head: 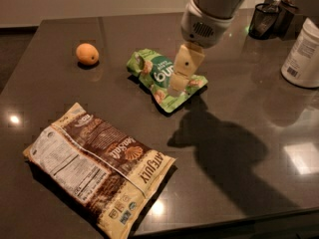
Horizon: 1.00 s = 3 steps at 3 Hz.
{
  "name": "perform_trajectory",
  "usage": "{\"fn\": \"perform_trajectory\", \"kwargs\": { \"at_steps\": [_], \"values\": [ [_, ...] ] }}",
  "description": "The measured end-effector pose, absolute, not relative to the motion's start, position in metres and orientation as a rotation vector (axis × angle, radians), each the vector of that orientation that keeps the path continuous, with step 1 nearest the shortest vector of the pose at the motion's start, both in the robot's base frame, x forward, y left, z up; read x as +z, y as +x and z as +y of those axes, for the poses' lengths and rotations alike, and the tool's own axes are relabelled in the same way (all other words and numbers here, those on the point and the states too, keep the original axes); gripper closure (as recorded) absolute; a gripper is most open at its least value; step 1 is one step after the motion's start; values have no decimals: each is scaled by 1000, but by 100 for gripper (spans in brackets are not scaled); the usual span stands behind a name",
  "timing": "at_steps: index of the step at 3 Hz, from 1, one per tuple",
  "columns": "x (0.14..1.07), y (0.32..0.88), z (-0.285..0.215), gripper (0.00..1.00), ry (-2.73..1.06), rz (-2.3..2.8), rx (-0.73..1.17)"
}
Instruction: Move orange near green rice chip bag
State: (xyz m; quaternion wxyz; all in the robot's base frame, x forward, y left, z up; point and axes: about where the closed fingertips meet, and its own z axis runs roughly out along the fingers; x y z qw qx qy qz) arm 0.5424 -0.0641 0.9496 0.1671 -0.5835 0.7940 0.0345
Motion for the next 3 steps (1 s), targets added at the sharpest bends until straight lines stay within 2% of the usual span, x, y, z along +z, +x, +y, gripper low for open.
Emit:
{"fn": "perform_trajectory", "kwargs": {
  "at_steps": [3],
  "values": [
    [958, 603, 41, 0, -1702, 2143, 219]
  ]
}}
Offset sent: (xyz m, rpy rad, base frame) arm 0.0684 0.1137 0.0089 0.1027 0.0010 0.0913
